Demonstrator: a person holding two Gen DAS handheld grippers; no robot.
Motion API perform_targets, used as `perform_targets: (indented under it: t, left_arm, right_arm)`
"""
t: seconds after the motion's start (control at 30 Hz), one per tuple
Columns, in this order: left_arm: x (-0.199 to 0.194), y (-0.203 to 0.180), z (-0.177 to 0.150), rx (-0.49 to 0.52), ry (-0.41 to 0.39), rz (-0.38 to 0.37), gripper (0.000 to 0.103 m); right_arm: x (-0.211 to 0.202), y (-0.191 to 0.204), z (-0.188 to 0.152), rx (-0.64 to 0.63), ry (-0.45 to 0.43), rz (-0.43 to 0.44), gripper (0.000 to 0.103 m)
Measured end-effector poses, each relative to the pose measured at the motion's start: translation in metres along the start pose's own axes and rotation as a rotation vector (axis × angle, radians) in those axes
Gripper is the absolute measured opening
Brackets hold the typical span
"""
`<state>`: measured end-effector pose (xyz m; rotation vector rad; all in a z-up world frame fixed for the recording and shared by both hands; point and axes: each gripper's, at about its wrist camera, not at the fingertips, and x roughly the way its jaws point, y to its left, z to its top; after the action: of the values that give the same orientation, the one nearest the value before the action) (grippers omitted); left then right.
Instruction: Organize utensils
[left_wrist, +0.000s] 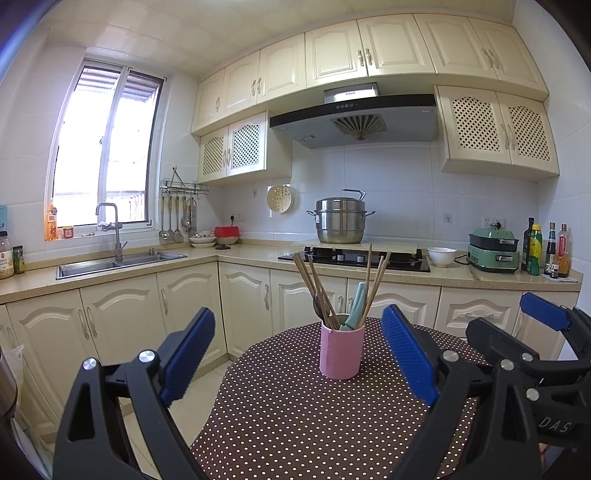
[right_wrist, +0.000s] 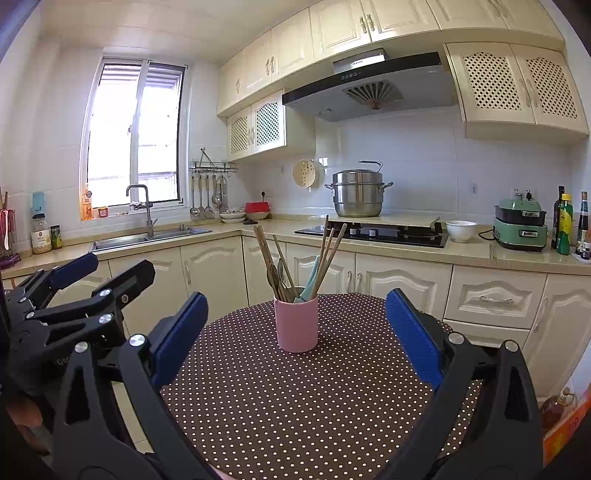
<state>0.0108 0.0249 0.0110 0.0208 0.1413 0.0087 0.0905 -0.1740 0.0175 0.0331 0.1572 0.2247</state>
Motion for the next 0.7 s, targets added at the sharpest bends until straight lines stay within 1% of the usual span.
perform_targets:
  t: [0.5,0.6,0.7]
  left_arm:
    - [0.039,-0.002,-0.004,0.015,0.036,0.016,0.09]
    - [0.052,-0.002,-0.008,0.01,0.061,0.014,0.09]
    - [0.069,-0.002,-0.015,-0.002,0.105,0.006,0.09]
  right_arm:
    - [0.037,-0.005,-0.006,0.027,0.046,0.01,0.095]
    - [0.048,-0.01,-0.009,0.04,0.068,0.018,0.095]
    - [0.061,-0.016,-0.013,0.055,0.099,0.026,0.095]
